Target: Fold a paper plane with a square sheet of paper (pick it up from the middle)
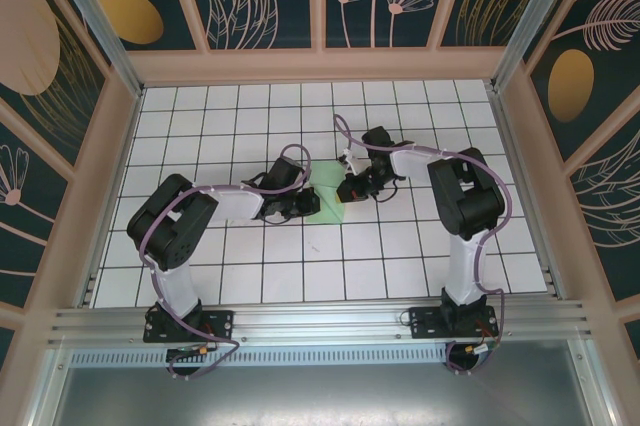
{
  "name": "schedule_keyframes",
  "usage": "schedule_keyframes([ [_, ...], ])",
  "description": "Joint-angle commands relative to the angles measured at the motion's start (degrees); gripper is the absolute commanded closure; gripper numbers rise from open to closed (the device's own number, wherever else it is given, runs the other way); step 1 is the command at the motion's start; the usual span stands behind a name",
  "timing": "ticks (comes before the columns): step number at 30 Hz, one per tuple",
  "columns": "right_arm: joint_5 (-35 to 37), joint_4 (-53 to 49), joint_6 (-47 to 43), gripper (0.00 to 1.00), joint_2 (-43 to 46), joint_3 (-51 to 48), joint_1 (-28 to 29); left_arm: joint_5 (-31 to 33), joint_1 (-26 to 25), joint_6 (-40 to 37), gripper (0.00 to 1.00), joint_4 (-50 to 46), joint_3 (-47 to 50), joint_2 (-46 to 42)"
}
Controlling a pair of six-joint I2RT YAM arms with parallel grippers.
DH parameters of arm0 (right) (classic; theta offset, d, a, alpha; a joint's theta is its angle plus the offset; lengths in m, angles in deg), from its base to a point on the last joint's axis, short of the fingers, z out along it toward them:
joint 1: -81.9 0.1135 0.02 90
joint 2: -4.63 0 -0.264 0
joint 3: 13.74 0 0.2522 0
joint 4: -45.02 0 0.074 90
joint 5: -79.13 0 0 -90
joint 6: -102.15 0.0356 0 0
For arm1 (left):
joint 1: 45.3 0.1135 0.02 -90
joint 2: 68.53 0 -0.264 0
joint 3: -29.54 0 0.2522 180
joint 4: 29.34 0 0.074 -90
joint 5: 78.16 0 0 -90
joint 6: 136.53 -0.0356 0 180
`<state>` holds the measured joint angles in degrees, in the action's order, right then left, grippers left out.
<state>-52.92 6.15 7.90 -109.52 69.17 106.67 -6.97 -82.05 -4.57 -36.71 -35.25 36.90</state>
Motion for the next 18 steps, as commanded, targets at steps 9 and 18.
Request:
schedule_keyframes([
  [9,-1.2,-2.4,-1.6,0.87,-0.6,2.3,0.0,2.5,0.3,-1.2,0.87,-2.6,-0.6,0.8],
  [18,-0.6,-2.2,-1.0,0.85,1.9,1.1,-0.1,2.0,0.3,-0.9,0.87,-2.4,-0.7,0.9],
])
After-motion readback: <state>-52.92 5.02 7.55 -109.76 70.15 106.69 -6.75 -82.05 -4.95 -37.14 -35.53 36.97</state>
